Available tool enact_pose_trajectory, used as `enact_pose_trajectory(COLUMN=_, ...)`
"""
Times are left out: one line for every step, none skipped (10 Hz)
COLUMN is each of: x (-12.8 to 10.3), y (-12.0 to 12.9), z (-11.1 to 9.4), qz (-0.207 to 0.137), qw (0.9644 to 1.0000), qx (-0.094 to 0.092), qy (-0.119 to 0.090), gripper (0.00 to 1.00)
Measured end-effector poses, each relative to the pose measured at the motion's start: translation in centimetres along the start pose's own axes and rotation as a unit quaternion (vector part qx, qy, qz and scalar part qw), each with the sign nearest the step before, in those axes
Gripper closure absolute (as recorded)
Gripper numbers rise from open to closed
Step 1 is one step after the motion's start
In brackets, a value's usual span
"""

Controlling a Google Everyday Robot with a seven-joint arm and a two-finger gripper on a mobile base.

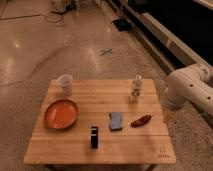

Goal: Knock the eraser over

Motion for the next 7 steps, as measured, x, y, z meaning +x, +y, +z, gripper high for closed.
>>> enact_pose_trajectory(x=-0.4, y=0.4, z=0.3, qz=-0.008, qw=1.0000, qx=-0.005, qy=0.001, gripper=0.35)
enact_pose_trajectory(x=-2.0, y=0.8, z=0.5, qz=-0.024, qw=0.9997, qx=-0.009, qy=-0.003, gripper=0.35)
enact_pose_trajectory(x=-3.6, y=1.3, z=0.8, qz=-0.037, qw=0.9992, qx=-0.012, qy=-0.007, gripper=0.35)
enact_pose_trajectory(x=-5.3, y=1.9, z=1.1, qz=-0.048, qw=0.9987, qx=-0.014, qy=-0.011, gripper=0.35)
enact_pose_trajectory(x=-7.4, y=2.9, z=1.7, qz=-0.060, qw=0.9979, qx=-0.018, qy=-0.016, gripper=0.35)
enact_pose_trajectory(x=-8.8, y=3.7, z=2.2, qz=-0.068, qw=0.9972, qx=-0.023, qy=-0.019, gripper=0.35)
enact_pose_trajectory(x=-10.5, y=5.0, z=3.0, qz=-0.079, qw=0.9961, qx=-0.032, qy=-0.023, gripper=0.35)
